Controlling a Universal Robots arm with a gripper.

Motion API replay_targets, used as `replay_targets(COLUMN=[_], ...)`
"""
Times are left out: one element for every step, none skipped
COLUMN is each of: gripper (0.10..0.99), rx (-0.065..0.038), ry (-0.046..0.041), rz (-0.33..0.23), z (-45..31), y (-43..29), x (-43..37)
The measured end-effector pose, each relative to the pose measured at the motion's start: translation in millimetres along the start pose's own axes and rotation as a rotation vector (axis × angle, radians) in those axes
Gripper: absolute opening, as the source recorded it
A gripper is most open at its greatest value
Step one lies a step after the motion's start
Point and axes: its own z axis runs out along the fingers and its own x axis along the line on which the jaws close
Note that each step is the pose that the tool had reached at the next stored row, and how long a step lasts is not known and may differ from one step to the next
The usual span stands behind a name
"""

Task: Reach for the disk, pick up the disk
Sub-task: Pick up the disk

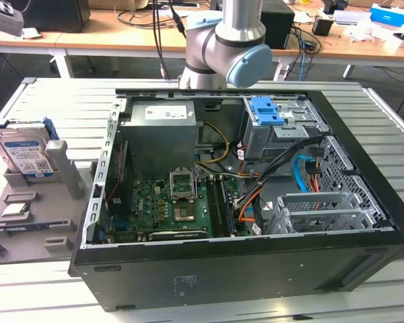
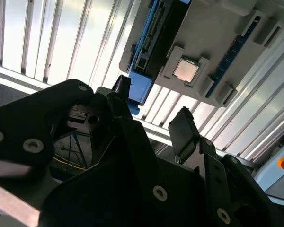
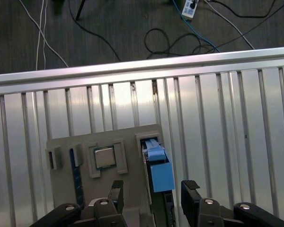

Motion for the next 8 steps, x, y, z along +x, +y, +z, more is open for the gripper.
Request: replay_targets(gripper=[0.600, 0.600, 0.600, 0.600, 0.600, 0.600, 0.600, 0.600], rx=[0.000, 0.000, 0.000, 0.000, 0.000, 0.000, 0.000, 0.000], ry=[0.0000, 0.0000, 0.0000, 0.0000, 0.0000, 0.0000, 0.0000, 0.0000], rz=[0.000, 0.000, 0.000, 0.000, 0.000, 0.000, 0.000, 0.000], z=[0.4, 0.8, 1.3, 1.7, 2.1, 2.7, 3.1, 3.6], y=[0.0, 0.0, -0.1, -0.1, -0.1, -0.2, -0.2, -0.2], x=[0.0, 0.0, 0.0, 0.0, 0.0, 0.0, 0.0, 0.0])
